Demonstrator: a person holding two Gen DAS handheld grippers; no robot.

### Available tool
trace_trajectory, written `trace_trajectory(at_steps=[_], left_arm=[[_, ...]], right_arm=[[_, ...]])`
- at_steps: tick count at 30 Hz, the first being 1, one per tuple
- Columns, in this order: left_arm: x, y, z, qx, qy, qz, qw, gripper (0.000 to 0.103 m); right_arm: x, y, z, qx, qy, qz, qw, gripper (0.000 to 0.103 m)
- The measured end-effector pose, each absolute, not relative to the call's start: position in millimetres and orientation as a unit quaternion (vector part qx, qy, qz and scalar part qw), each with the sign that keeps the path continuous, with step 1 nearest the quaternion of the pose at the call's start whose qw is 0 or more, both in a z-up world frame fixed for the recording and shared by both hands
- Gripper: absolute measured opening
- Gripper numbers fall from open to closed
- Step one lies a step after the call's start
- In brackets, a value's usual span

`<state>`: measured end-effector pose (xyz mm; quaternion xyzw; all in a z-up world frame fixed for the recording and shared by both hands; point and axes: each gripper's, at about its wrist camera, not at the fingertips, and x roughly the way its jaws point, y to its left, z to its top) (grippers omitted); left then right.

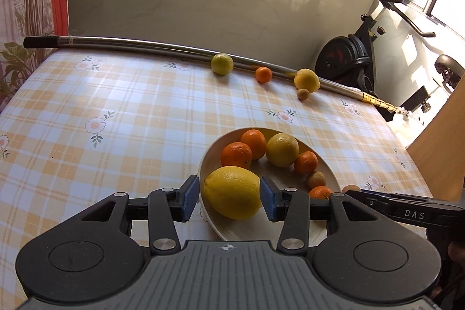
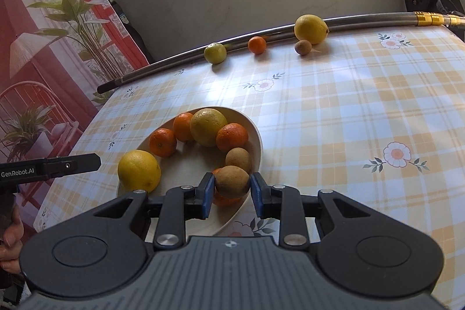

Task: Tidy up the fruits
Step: 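Lower the kiwi into the cream plate and open the right tool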

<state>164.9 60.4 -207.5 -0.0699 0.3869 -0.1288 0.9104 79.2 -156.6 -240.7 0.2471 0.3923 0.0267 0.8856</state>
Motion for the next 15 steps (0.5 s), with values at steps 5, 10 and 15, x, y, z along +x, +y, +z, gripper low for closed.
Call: trace_trajectory(at_steps=[5,10,15], left_arm=[[161.8,62.3,-202.5,-0.04,0.368,-0.108,0.923,0.048],[159.9,60.9,-200.0,-0.033,0.363,-0.108,0.925,0.048],[159.3,62.4,-201.8,-0.035,0.363,-0.104,0.925,0.048]], right_arm=[[77.6,-147.2,-239.7,0.237,0.398,0.03,0.885,0.03],[78.8,-135.6,-236.2,0.217,0.403,0.045,0.888,0.03],[79.9,-121.4,-241.1,0.185,0.414,0.048,0.89,0.03]])
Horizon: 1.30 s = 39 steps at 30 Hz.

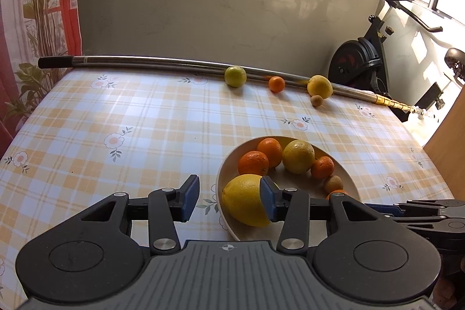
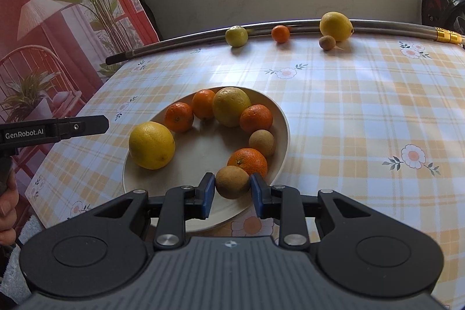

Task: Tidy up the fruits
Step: 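Lower the kiwi into the cream plate and open the right tool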

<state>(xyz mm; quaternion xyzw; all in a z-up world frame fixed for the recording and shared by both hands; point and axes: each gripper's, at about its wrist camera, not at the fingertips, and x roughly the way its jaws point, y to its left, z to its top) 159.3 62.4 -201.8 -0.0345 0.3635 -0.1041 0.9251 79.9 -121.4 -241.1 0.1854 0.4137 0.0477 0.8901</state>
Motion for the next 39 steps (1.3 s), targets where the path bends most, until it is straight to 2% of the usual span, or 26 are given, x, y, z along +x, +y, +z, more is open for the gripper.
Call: trace_trajectory(at_steps=[39], left_arm=[[159.8,75.8,-210.8,-0.103,0.386,-0.065,0.915,0.048]], right_arm=[[75.8,-113.7,-240.3,0.165,0.415,0.05,0.893,0.03]])
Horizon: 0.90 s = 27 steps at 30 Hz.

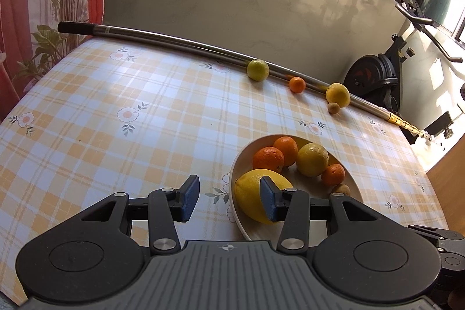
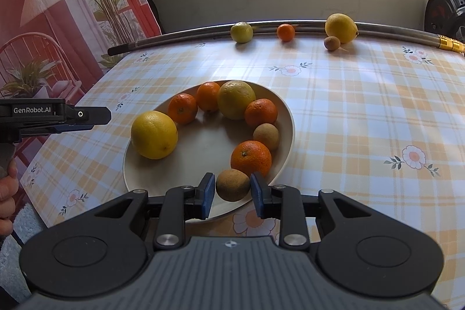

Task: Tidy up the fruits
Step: 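Lower the kiwi into the cream plate and open the right tool, then move both open tools back toward the fruits by the pole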

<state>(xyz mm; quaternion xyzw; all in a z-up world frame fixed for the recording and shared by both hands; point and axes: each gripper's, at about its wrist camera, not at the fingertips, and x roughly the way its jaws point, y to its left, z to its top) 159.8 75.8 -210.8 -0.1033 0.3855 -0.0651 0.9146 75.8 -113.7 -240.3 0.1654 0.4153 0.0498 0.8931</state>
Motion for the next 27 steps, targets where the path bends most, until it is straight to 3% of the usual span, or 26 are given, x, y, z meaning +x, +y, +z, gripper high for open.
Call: trace_trajectory(at_steps=[27], left_arm=[[160.1,89.3,-191.0,-0.109,0.351,-0.041,0.929,0.048]], right_arm=[[69.8,-143.9,-222.1,0.178,0.378,0.01,0.909,0.031]])
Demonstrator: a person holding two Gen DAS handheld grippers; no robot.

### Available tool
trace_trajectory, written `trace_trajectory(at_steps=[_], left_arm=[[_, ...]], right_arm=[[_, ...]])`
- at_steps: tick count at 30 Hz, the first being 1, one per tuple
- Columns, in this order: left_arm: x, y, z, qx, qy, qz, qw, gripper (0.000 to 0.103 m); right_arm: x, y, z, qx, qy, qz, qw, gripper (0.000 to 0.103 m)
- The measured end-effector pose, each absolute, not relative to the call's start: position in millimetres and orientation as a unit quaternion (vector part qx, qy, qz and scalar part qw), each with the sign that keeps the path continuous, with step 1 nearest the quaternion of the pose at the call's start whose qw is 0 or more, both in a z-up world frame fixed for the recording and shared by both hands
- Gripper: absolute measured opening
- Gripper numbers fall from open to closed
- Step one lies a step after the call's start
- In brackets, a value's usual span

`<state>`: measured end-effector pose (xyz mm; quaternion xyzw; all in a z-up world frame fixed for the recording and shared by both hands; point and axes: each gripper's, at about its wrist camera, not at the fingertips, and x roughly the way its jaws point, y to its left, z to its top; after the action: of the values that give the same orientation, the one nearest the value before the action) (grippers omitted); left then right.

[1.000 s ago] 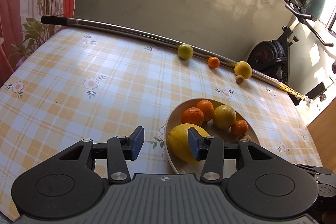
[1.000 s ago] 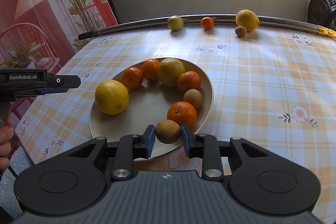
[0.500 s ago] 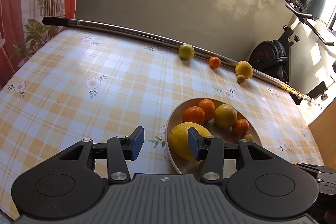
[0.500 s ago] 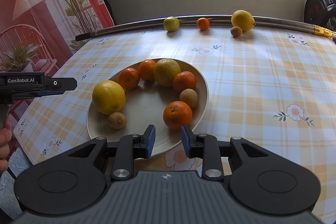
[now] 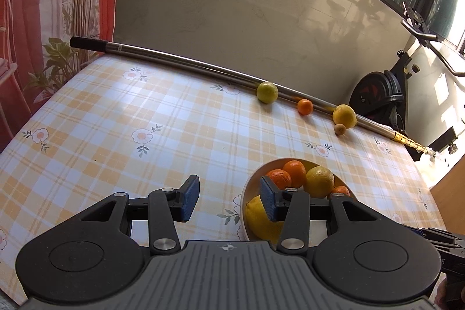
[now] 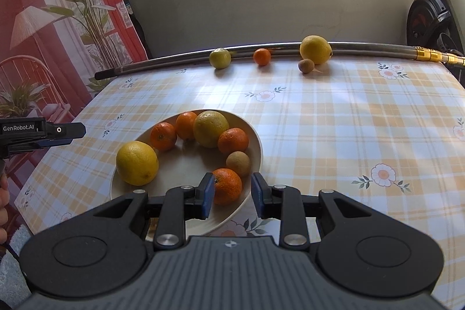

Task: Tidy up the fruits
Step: 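Move both open tools back toward the fruits by the pole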

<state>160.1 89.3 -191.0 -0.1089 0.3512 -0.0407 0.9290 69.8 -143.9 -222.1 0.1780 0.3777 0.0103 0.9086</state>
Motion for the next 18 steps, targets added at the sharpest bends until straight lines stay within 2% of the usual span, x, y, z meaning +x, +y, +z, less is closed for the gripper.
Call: trace_trajectory(at_steps=[10,18], left_arm=[[174.0,112.2,-140.0,-0.118,0.294,-0.019,0.948,0.048],[196.3,94.4,-118.6,-0.097,0.281,-0.036,0.954,0.048]], right_arm=[[78.7,-210.2,-192.9,0.189,0.327,-0.048,0.925,0.031],[95.1,-243.5,-191.5,0.184,0.303,-0.07,0.932,0.031]])
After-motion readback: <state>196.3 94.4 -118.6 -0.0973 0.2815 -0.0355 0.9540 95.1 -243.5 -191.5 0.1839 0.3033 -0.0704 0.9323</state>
